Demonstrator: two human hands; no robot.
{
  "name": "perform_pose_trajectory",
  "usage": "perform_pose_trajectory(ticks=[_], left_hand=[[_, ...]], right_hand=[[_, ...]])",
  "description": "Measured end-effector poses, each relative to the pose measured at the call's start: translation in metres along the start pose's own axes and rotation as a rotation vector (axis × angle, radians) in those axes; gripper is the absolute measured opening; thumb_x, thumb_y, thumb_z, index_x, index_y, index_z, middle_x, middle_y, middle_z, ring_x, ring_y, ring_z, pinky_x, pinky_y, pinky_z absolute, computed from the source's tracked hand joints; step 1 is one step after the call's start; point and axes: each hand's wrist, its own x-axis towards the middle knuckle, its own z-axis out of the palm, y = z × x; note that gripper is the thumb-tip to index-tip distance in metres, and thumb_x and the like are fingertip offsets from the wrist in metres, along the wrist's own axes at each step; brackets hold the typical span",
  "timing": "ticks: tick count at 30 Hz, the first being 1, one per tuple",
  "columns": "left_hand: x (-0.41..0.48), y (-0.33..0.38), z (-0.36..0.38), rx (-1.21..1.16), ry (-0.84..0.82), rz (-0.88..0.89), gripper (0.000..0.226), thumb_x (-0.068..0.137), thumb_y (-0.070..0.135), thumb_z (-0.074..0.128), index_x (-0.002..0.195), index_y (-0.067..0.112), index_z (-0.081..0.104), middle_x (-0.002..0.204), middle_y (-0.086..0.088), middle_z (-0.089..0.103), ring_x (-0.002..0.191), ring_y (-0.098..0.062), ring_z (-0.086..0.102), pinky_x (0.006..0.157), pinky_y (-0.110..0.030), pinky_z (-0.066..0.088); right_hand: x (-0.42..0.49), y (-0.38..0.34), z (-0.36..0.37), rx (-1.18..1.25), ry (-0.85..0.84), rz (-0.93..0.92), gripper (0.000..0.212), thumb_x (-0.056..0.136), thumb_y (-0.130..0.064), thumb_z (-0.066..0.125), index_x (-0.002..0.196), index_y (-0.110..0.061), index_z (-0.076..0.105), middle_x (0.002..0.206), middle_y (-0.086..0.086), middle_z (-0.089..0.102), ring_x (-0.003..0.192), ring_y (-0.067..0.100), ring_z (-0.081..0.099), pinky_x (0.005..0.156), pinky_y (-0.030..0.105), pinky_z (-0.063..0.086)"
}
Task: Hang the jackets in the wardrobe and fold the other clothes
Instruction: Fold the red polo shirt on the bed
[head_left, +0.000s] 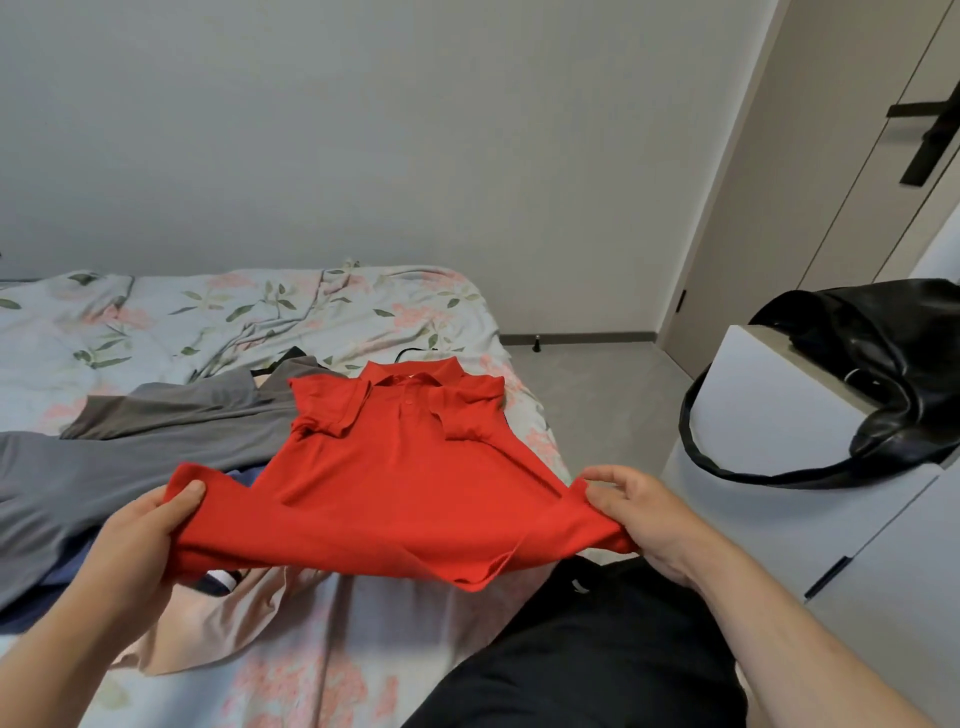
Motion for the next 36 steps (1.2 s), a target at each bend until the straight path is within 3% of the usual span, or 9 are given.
perform_pose_trajectory(ticks=[4,8,10,12,15,19,23,30,36], left_hand=[[-0.006,0.010,-0.022,-0.070,-0.101,-0.034,0.032,0.082,0.035,0.069,0.091,0.004,0.070,0.091,-0.034,0.065,0.068,-0.056,0.060,0.050,-0.078,0.043],[-0.007,0.014,-0.044,0.157,-0.333,-0.182,0.056,0.060,0.030,0.092,0.091,-0.010,0.069,0.082,-0.022,0.064,0.064,-0.024,0.060,0.048,-0.029,0.050],[-0.010,0.016,-0.053,0.161,-0.362,-0.177,0.018,0.082,-0.007,0.070,0.064,-0.004,0.071,0.060,-0.008,0.070,0.048,-0.005,0.063,0.049,-0.013,0.050],[-0.008,0.020,-0.059,0.114,-0.420,-0.236,0.053,0.090,-0.024,0.044,0.050,0.000,0.069,0.055,-0.011,0.068,0.041,-0.008,0.062,0.045,-0.018,0.050],[-0.007,0.034,-0.047,0.145,-0.504,-0.211,0.059,0.092,-0.027,0.030,0.053,-0.008,0.070,0.058,-0.024,0.067,0.043,-0.021,0.064,0.039,-0.027,0.051],[0.002,0.041,-0.033,-0.037,-0.386,-0.207,0.020,0.083,0.011,0.058,0.087,0.007,0.077,0.090,-0.024,0.073,0.070,-0.031,0.072,0.061,-0.040,0.061],[0.041,0.042,-0.014,-0.022,-0.159,-0.133,0.029,0.084,0.029,0.064,0.107,0.013,0.072,0.098,-0.016,0.072,0.080,-0.031,0.064,0.069,-0.039,0.051],[0.133,0.021,0.042,-0.030,0.031,-0.149,0.014,0.093,0.017,0.060,0.100,0.011,0.071,0.076,-0.005,0.072,0.063,-0.017,0.064,0.071,-0.032,0.049],[0.227,0.015,0.083,0.056,0.083,-0.130,0.009,0.094,0.017,0.061,0.093,0.015,0.070,0.076,-0.004,0.068,0.061,-0.015,0.060,0.063,-0.028,0.050]], right_hand=[[-0.030,-0.021,-0.015,-0.041,-0.211,0.127,0.017,0.080,-0.007,0.073,0.095,-0.001,0.069,0.077,0.012,0.069,0.063,0.017,0.063,0.060,0.027,0.055],[-0.056,-0.045,-0.036,-0.081,-0.305,0.198,0.011,0.081,0.001,0.069,0.089,-0.004,0.064,0.072,0.010,0.063,0.057,0.014,0.059,0.053,0.022,0.050],[-0.065,-0.056,-0.044,-0.044,-0.394,0.234,0.018,0.077,0.006,0.071,0.092,0.000,0.064,0.075,0.011,0.064,0.057,0.015,0.062,0.052,0.022,0.051],[-0.069,-0.062,-0.048,0.016,-0.474,0.265,0.021,0.075,0.004,0.068,0.096,0.005,0.065,0.078,0.015,0.067,0.057,0.016,0.066,0.050,0.023,0.053],[-0.065,-0.063,-0.045,0.065,-0.492,0.269,0.031,0.075,0.001,0.066,0.104,0.011,0.062,0.084,0.020,0.065,0.060,0.021,0.066,0.053,0.026,0.055],[-0.039,-0.054,-0.033,0.209,-0.235,0.167,0.018,0.076,0.005,0.065,0.093,-0.001,0.062,0.081,0.015,0.064,0.062,0.019,0.062,0.055,0.026,0.053],[0.005,-0.038,-0.024,0.284,0.010,0.077,0.020,0.083,0.006,0.059,0.091,-0.012,0.062,0.075,0.005,0.060,0.062,0.014,0.055,0.060,0.028,0.046],[0.107,-0.006,-0.017,0.051,0.321,0.136,0.013,0.090,0.000,0.061,0.088,-0.012,0.065,0.057,-0.001,0.045,0.049,0.011,0.029,0.044,0.025,0.021],[0.201,-0.003,-0.013,0.085,0.419,0.206,0.015,0.094,-0.003,0.058,0.088,-0.016,0.062,0.058,-0.002,0.056,0.037,0.004,0.048,0.035,0.015,0.036]])
